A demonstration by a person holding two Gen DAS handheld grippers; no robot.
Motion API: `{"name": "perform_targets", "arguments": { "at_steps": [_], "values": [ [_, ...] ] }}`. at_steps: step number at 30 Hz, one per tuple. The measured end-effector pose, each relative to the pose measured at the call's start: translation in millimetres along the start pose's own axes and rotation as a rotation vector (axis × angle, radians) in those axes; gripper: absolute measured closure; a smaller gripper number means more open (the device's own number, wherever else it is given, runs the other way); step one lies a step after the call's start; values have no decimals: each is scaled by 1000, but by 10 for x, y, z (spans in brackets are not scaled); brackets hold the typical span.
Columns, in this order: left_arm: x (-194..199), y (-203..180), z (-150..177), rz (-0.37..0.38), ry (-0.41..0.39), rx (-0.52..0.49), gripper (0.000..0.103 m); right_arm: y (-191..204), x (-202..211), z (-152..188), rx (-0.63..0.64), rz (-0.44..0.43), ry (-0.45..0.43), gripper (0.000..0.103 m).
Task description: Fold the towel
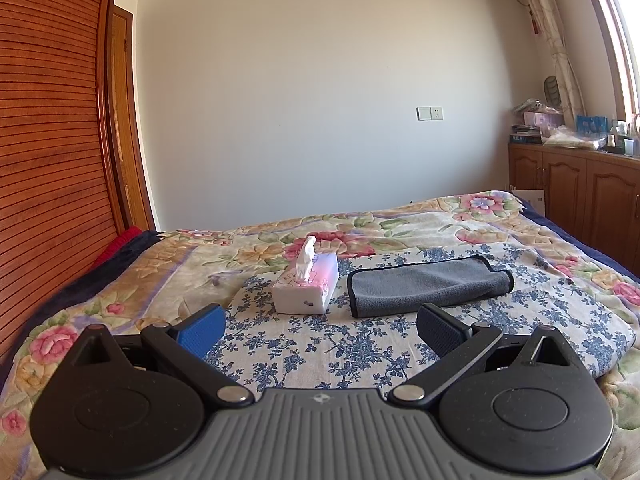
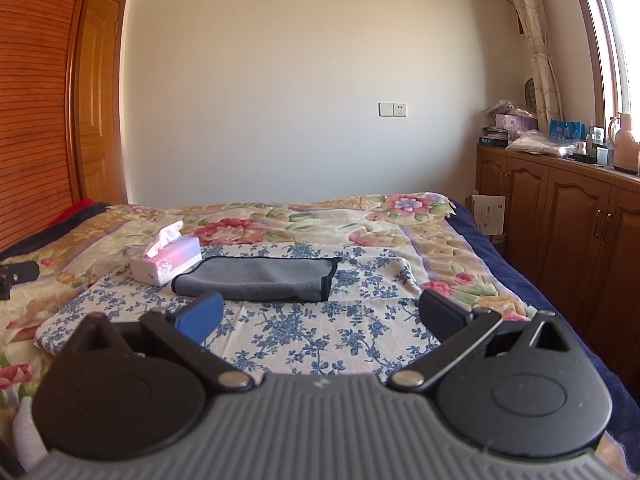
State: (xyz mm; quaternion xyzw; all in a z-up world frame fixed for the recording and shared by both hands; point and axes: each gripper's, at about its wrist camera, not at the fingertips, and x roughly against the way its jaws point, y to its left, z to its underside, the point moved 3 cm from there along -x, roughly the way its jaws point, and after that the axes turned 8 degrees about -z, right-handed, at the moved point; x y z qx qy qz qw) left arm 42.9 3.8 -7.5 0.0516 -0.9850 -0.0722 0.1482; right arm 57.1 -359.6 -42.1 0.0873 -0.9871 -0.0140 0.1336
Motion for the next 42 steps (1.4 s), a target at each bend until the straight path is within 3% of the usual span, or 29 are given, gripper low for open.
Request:
{"name": "perform_targets", "arguments": {
  "at_steps": [42],
  "values": [
    [5, -21, 9, -3, -1, -5, 0, -1, -5, 4, 1, 0, 1, 0]
  ]
}}
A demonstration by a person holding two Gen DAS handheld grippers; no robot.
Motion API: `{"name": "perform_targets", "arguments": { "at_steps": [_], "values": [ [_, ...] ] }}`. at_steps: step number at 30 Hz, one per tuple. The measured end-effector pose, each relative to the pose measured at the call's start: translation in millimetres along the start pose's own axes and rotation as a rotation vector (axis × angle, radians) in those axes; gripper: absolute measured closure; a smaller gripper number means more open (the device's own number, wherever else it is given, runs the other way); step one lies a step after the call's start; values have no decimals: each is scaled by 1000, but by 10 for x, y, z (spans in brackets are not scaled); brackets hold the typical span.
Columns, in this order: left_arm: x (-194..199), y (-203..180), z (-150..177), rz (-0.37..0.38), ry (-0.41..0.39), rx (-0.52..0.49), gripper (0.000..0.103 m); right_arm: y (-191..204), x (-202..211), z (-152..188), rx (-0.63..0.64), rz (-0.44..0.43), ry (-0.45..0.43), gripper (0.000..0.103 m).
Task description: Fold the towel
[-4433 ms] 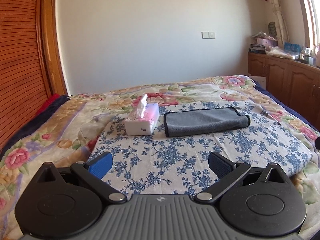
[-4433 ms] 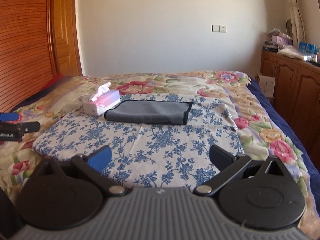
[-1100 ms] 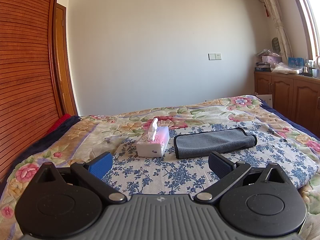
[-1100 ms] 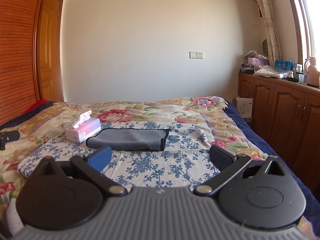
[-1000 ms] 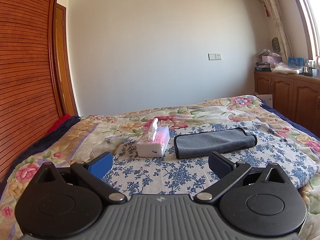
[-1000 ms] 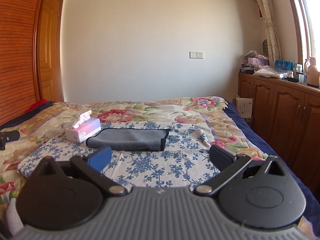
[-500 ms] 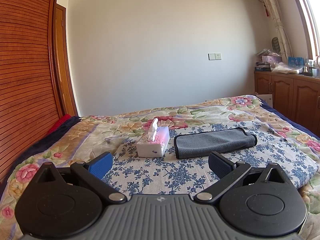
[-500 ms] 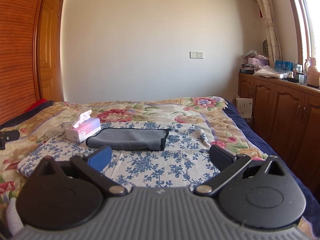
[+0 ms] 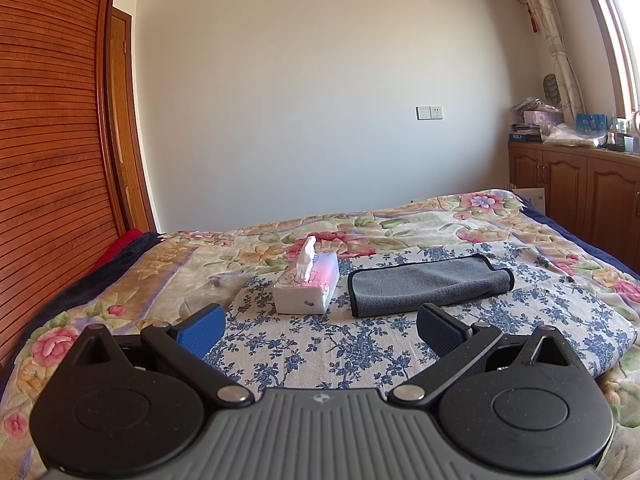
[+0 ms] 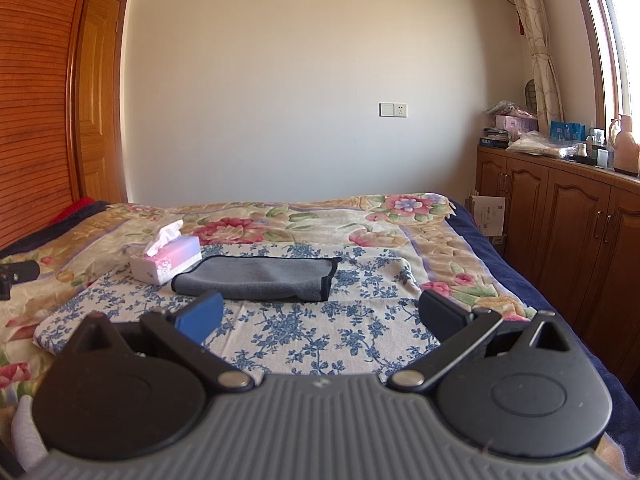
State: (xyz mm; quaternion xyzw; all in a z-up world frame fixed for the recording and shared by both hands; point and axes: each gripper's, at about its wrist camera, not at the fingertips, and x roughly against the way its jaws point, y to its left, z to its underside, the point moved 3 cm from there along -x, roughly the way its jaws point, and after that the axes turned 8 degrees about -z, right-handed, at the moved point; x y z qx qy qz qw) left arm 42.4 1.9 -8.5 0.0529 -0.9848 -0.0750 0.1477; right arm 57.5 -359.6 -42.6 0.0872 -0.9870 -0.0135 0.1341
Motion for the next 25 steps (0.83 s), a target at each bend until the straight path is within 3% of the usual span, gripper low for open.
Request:
{"name": "perform_targets", "arguments": {
  "at_steps": [25],
  "values": [
    [-6, 4, 19, 0, 1, -4, 0, -1, -1, -1, 0, 0, 0, 0]
  ]
}}
